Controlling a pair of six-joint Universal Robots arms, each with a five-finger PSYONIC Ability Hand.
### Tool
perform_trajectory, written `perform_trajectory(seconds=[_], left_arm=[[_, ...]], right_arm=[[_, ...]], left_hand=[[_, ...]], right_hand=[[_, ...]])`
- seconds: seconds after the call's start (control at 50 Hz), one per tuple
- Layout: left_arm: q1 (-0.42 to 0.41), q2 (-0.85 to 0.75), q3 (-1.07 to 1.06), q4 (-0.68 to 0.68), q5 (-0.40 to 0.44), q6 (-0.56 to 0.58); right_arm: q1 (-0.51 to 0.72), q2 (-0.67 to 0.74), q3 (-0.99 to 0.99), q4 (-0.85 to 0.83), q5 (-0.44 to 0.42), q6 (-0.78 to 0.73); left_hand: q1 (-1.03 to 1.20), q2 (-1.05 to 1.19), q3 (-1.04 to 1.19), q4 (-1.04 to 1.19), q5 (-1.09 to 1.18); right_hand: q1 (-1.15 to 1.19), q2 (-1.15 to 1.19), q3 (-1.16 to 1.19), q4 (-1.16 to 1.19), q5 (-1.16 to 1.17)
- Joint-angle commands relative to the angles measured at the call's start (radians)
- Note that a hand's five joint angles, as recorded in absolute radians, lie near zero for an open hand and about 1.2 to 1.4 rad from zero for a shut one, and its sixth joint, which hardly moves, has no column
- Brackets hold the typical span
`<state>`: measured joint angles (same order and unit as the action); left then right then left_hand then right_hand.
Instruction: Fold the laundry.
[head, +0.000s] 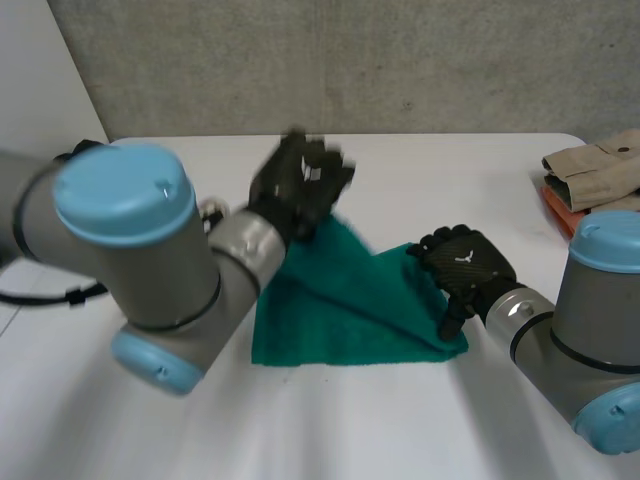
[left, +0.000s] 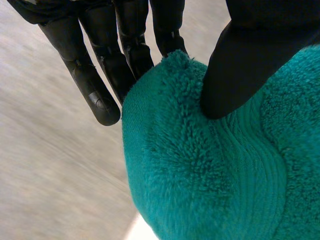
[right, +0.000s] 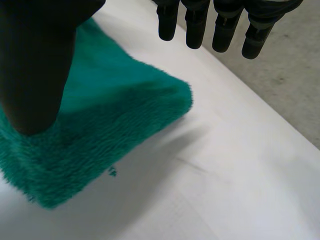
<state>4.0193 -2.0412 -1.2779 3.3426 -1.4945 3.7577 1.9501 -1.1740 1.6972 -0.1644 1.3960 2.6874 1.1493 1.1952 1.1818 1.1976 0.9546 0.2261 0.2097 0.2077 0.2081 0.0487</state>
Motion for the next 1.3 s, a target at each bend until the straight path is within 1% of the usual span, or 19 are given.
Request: perform_trajectory(seconds=[0.02, 0.04, 0.08, 0.2, 0.28, 0.38, 0.4, 0.42, 0.5, 0.58, 0.64, 0.72, 0.78, 0.8, 0.84, 1.02, 1.18, 1.24, 1.3], left_arm=[[-0.009, 0.068, 0.048, -0.011, -0.131, -0.076], [0.010, 0.082, -0.013, -0.012, -0.156, -0.091], [0.035, 0.093, -0.088, -0.006, -0.161, -0.107], [0.118, 0.101, -0.344, 0.099, -0.119, -0.093], [0.130, 0.072, -0.466, 0.167, -0.099, -0.084], [0.135, 0.027, -0.512, 0.202, -0.102, -0.052], [0.136, 0.024, -0.514, 0.202, -0.105, -0.047], [0.142, 0.027, -0.515, 0.198, -0.115, -0.038], [0.150, 0.061, -0.518, 0.175, -0.148, -0.032], [0.155, 0.107, -0.523, 0.146, -0.188, -0.039], [0.152, 0.136, -0.531, 0.129, -0.201, -0.048], [0.149, 0.173, -0.543, 0.115, -0.202, -0.067], [0.145, 0.196, -0.551, 0.113, -0.208, -0.087], [0.145, 0.205, -0.554, 0.112, -0.208, -0.097], [0.147, 0.213, -0.557, 0.112, -0.210, -0.107], [0.161, 0.245, -0.567, 0.092, -0.211, -0.124], [0.190, 0.279, -0.589, 0.078, -0.204, -0.131], [0.193, 0.291, -0.594, 0.078, -0.201, -0.134], [0.193, 0.300, -0.592, 0.080, -0.204, -0.137]], right_arm=[[-0.011, -0.015, 0.002, -0.038, 0.023, 0.058], [-0.011, -0.015, 0.002, -0.040, 0.021, 0.060], [-0.010, -0.012, 0.004, -0.040, 0.017, 0.060], [0.001, 0.007, -0.001, -0.038, -0.008, 0.057], [0.019, 0.020, 0.001, -0.027, -0.012, 0.055], [0.046, 0.025, 0.013, -0.021, -0.012, 0.057], [0.049, 0.025, 0.016, -0.021, -0.012, 0.055], [0.052, 0.025, 0.019, -0.021, -0.012, 0.057], [0.067, 0.019, 0.042, -0.026, -0.011, 0.057], [0.075, 0.020, 0.058, -0.038, -0.009, 0.055], [0.076, 0.025, 0.061, -0.053, -0.002, 0.052], [0.070, 0.054, 0.058, -0.069, 0.015, 0.038], [0.058, 0.068, 0.059, -0.075, 0.034, 0.015], [0.049, 0.068, 0.062, -0.078, 0.040, 0.003], [0.040, 0.065, 0.064, -0.084, 0.046, -0.009], [-0.029, -0.055, 0.142, -0.135, 0.092, -0.064], [-0.148, -0.070, 0.180, -0.061, 0.095, -0.239], [-0.134, -0.075, 0.161, -0.073, 0.098, -0.287], [-0.039, -0.088, 0.125, -0.113, 0.121, -0.293]], left_hand=[[0.247, 0.201, 0.214, 0.199, 0.267], [0.247, 0.201, 0.214, 0.199, 0.267], [0.247, 0.201, 0.214, 0.199, 0.267], [0.247, 0.201, 0.214, 0.199, 0.267], [0.247, 0.201, 0.214, 0.199, 0.267], [0.174, 0.128, 0.142, 0.126, 0.194], [0.101, 0.055, 0.069, 0.053, 0.121], [-0.086, -0.131, -0.118, -0.134, -0.065], [-0.647, -0.692, -0.679, -0.695, -0.626], [-0.844, -0.890, -0.877, -0.893, -0.824], [-0.865, -0.911, -0.898, -0.914, -0.845], [-0.903, -0.949, -0.936, -0.952, -0.883], [-0.912, -0.958, -0.945, -0.961, -0.892], [-0.912, -0.958, -0.945, -0.961, -0.892], [-0.915, -0.961, -0.948, -0.964, -0.895], [-0.915, -0.961, -0.948, -0.964, -0.895], [-0.924, -0.970, -0.957, -0.972, -0.904], [-0.927, -0.973, -0.960, -0.975, -0.907], [-0.939, -0.985, -0.971, -0.987, -0.919]], right_hand=[[-0.052, -0.035, -0.033, -0.034, -0.049], [-0.052, -0.035, -0.033, -0.034, -0.049], [-0.052, -0.035, -0.033, -0.034, -0.049], [-0.052, -0.035, -0.033, -0.034, -0.049], [-0.052, -0.035, -0.033, -0.034, -0.049], [-0.052, -0.035, -0.033, -0.034, -0.049], [-0.052, -0.035, -0.033, -0.034, -0.049], [-0.052, -0.035, -0.033, -0.034, -0.049], [-0.052, -0.035, -0.033, -0.034, -0.049], [-0.052, -0.035, -0.033, -0.034, -0.049], [0.001, 0.017, 0.019, 0.019, 0.004], [0.168, 0.185, 0.187, 0.186, 0.171], [0.519, 0.536, 0.538, 0.538, 0.522], [0.852, 0.869, 0.871, 0.870, 0.855], [1.169, 1.185, 1.187, 1.187, 1.172], [1.170, 1.187, 1.189, 1.188, 1.173], [1.170, 1.187, 1.189, 1.188, 1.173], [1.170, 1.187, 1.189, 1.188, 1.173], [1.170, 1.187, 1.189, 1.188, 1.173]])
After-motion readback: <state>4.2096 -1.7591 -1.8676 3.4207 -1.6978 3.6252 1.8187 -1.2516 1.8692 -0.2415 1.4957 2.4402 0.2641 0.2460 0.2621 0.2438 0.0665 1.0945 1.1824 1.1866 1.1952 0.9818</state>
